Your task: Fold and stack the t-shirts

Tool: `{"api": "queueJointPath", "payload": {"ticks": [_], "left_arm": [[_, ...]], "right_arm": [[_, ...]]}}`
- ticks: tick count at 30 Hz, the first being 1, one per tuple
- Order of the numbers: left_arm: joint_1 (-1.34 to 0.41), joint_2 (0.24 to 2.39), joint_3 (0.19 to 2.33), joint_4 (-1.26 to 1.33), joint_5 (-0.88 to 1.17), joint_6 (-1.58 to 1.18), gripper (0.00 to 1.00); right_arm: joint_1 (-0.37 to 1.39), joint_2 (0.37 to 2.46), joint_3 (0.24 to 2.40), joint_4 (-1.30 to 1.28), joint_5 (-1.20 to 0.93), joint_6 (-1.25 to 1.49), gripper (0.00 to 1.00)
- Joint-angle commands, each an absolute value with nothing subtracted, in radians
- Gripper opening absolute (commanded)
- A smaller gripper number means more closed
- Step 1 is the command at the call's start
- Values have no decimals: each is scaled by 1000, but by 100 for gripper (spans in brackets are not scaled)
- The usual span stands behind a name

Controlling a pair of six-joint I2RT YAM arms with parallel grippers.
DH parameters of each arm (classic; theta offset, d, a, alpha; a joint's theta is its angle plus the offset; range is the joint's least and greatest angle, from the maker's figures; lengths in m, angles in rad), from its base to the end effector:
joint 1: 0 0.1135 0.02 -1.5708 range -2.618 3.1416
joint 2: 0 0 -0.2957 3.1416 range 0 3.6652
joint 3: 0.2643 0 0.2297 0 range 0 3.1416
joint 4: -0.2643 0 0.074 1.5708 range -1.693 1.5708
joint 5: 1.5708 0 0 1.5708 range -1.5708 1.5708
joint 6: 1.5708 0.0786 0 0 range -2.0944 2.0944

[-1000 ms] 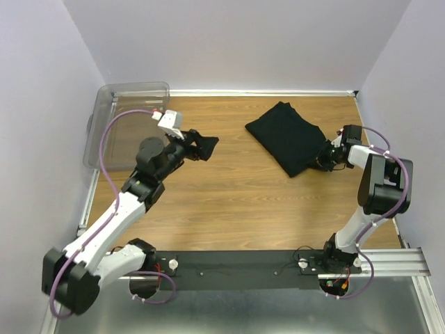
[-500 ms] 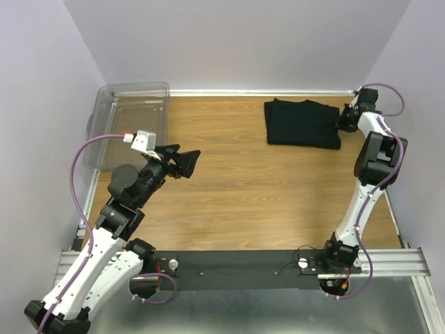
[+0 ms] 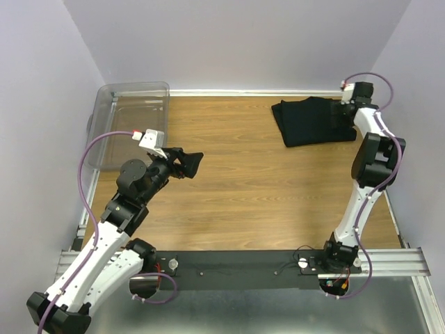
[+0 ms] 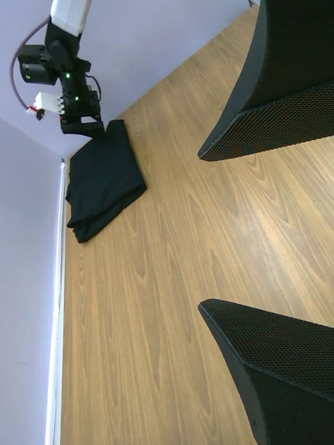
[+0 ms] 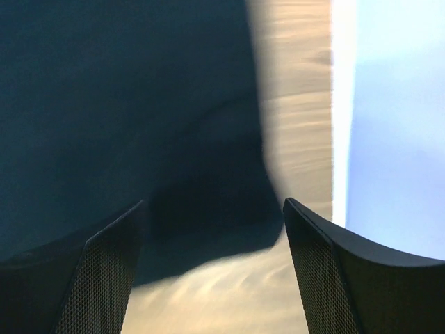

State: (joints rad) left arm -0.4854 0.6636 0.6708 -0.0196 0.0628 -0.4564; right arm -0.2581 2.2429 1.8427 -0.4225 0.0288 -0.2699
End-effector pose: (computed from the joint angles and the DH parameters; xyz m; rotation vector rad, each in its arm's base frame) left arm 0.1399 -0.0794 0.3553 0.0746 1.6370 -0.7798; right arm 0.5172 -0.1389 0.2019 -0.0006 2.4119 -0.2806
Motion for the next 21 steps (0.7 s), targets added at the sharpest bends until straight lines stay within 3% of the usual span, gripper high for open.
{"api": "queueJointPath", "payload": {"ticks": [1,6,13,21], "left_arm": [[-480,669,678,-8,69,-456,88],[-480,621,677,-14,66,-471,88],[-480,537,646,-64,67,-503,88],[-480,492,621,-92,66,-518,88]], "right_arm": [[-144,2065,1734,-431,-133,-451,86],[-13,2097,1797,-425,-310,-284,85],[90,2327,2060,-425,-114,-118,81],[155,2460,2161,-425,33,-126,76]]}}
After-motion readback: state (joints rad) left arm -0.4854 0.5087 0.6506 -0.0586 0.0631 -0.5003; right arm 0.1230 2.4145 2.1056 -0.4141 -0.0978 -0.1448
